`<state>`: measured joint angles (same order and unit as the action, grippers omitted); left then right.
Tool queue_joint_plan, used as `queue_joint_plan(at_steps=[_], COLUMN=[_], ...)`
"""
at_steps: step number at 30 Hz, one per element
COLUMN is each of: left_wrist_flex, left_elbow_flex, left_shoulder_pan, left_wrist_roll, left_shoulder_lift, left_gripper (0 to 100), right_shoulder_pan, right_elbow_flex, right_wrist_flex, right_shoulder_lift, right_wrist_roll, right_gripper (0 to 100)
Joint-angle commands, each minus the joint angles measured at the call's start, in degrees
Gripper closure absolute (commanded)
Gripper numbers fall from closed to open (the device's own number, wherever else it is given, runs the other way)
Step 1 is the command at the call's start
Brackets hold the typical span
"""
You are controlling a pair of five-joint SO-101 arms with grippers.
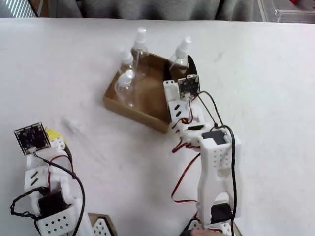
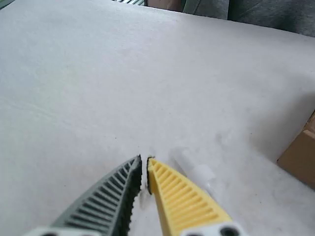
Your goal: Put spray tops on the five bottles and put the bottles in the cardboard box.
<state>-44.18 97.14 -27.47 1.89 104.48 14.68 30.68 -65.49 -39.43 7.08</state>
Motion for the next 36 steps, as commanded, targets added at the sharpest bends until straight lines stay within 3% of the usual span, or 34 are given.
queue_joint_plan(at_steps=[1, 13, 20, 36], left_wrist_flex=[1.58, 1.58, 1.58, 1.58], left_elbow_flex=[-0.18, -0.18, -0.18, -0.18], left_shoulder_pan=[-0.40, -0.40, -0.40, -0.40], left_wrist_roll=[0.35, 0.35, 0.35, 0.35], left_shoulder_lift=[0.57, 0.57, 0.57, 0.57], left_gripper=[97, 97, 97, 97], right_shoulder_pan=[1.54, 1.98, 1.89, 1.98], right_elbow_flex=[-1.41, -1.32, -1.23, 0.26], right_wrist_flex=[0.57, 0.57, 4.70, 4.97], right_shoulder_lift=[2.07, 2.07, 2.42, 2.68], right_wrist_roll=[0.62, 0.62, 0.70, 4.84], right_gripper=[83.2, 82.7, 69.6, 69.0])
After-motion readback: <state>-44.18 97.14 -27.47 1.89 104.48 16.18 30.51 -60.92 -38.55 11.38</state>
